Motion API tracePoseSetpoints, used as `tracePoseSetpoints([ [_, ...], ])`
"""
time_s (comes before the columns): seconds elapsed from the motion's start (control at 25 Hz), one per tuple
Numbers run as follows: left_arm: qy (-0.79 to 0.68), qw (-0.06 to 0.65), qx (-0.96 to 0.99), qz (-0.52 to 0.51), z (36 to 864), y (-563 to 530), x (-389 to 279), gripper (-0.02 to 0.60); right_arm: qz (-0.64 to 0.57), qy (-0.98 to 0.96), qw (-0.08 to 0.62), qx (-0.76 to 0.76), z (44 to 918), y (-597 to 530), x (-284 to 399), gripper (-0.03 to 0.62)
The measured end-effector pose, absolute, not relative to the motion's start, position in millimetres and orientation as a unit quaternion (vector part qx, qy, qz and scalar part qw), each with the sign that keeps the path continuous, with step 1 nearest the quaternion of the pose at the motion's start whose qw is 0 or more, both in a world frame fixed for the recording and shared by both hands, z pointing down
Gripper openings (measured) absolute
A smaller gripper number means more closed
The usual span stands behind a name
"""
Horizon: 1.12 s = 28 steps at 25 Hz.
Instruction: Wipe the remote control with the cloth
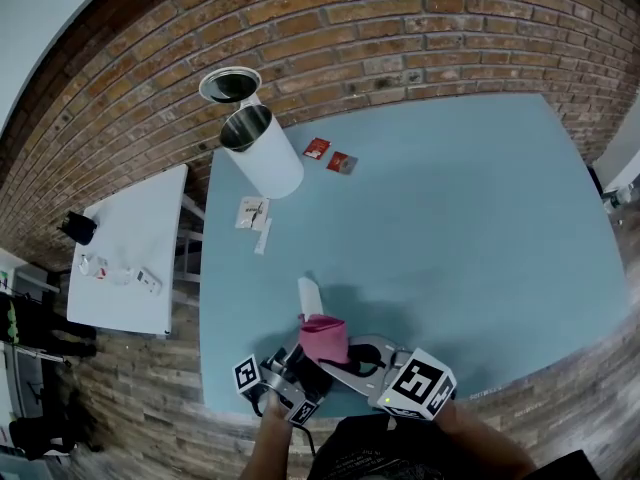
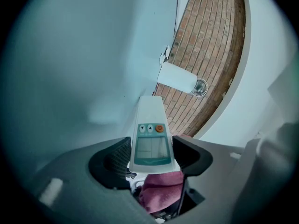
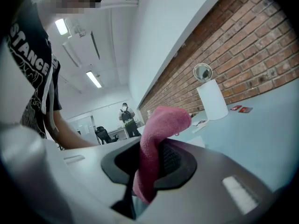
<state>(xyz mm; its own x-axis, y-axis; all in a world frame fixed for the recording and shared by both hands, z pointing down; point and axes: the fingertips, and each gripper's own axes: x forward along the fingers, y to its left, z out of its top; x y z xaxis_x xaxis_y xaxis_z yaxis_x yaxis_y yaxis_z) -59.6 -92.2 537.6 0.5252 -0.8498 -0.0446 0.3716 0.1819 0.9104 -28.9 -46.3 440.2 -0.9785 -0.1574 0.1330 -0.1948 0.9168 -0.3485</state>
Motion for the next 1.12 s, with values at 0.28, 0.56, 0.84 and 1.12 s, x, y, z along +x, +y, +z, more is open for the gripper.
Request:
tracePoseSetpoints([
  [0.28, -0.245, 0.729, 0.476, -0.426, 538.0, -93.0, -59.5, 0.288, 0.147, -0.985, 0.069, 0.057, 446.0, -32.7, -46.9, 0.077],
  [0.56, -0.246, 0.728, 0.479, -0.424, 537.7, -92.1, -58.7, 0.288, 0.163, -0.977, 0.128, 0.054, 476.6, -28.8, -45.2, 0.077],
  [0.84, -0.260, 0.724, 0.488, -0.414, 540.0, -92.7, -57.8, 0.288, 0.189, -0.964, 0.178, 0.051, 496.4, -32.6, -41.6, 0.077],
  [1.12, -0.352, 0.690, 0.559, -0.296, 547.7, -89.6, -51.6, 0.288, 0.268, -0.957, 0.063, 0.088, 468.3, -53.1, -5.3, 0.077],
])
